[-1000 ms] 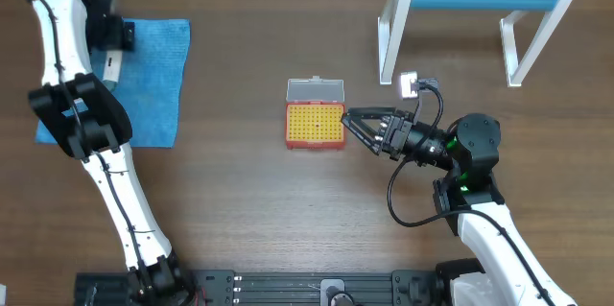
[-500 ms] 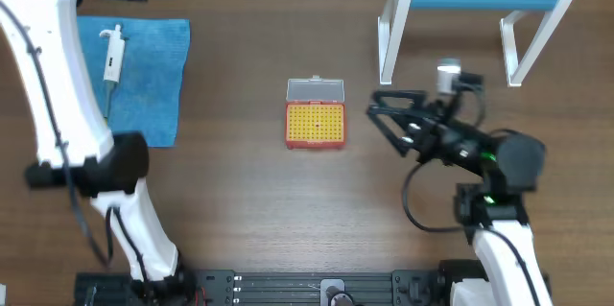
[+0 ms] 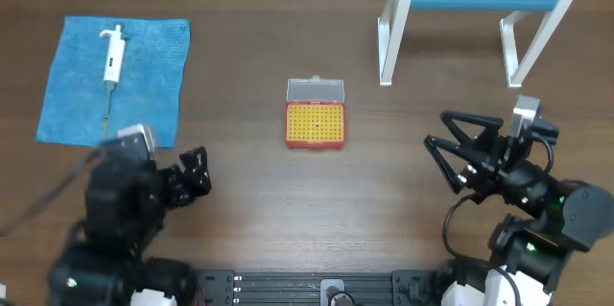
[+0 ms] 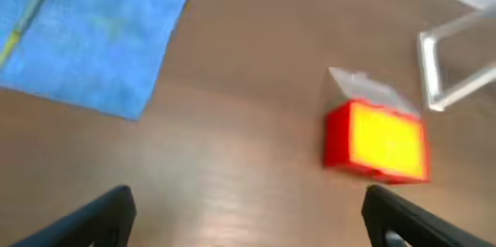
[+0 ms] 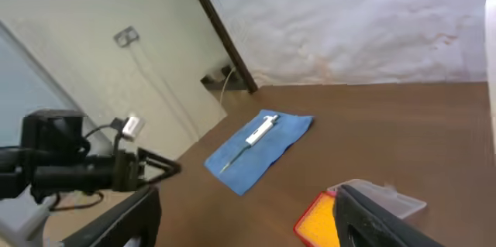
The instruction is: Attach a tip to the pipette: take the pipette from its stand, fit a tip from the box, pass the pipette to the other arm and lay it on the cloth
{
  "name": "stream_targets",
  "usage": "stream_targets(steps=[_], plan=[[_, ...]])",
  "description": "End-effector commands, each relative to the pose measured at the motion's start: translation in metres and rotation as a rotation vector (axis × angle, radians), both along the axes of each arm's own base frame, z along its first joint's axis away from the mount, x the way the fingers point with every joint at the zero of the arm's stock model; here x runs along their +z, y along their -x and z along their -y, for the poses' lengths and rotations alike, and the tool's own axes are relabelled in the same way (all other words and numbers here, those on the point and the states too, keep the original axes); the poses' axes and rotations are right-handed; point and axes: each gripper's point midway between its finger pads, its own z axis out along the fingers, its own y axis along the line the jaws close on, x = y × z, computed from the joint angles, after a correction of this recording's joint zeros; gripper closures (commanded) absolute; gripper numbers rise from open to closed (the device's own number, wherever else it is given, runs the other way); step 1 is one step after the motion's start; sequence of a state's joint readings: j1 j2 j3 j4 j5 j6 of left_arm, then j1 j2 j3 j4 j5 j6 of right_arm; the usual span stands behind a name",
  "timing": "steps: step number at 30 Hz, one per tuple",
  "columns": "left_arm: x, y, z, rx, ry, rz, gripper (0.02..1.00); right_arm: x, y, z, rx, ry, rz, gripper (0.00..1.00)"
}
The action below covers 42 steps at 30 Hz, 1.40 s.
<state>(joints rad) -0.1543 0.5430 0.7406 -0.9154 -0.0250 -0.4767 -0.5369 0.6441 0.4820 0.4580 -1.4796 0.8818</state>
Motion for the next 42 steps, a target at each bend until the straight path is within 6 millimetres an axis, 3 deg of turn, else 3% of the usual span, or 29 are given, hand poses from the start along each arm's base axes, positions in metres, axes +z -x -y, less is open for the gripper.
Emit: stream_targets(steps=[1,4,10,17,23,37,39,41,42], plan=[[-0.085,0.017,-0.016,0.094,-0.041,-0.132,0.071,-0.001,0.010,-0.001,0.046,0.027,-0.008,0.281],[-0.116,0.020,-0.017,0.107,-0.037,-0.175,0.071,-0.001,0.010,-0.001,0.046,0.025,-0.010,0.281],[-0.124,0.020,-0.018,0.114,-0.035,-0.169,0.073,-0.001,0.010,0.000,0.045,0.025,-0.010,0.281],[-0.154,0.028,-0.035,0.204,-0.010,-0.094,0.073,-0.001,0.010,-0.001,0.046,0.004,-0.040,0.281],[-0.117,0.013,-0.033,0.199,0.026,0.135,0.071,-0.001,0.010,0.000,0.046,0.001,-0.045,0.281],[-0.116,0.012,-0.032,0.192,0.032,0.141,0.071,-0.001,0.010,0.000,0.046,-0.017,-0.071,0.281],[-0.087,-0.005,-0.031,0.191,0.053,0.278,0.071,-0.001,0.010,0.000,0.046,-0.018,-0.072,0.281],[-0.032,-0.023,-0.030,0.187,0.091,0.513,0.073,-0.001,0.010,0.000,0.046,-0.018,-0.072,0.281],[-0.023,-0.026,-0.030,0.186,0.097,0.555,0.071,-0.001,0.010,0.000,0.046,-0.018,-0.072,0.281]])
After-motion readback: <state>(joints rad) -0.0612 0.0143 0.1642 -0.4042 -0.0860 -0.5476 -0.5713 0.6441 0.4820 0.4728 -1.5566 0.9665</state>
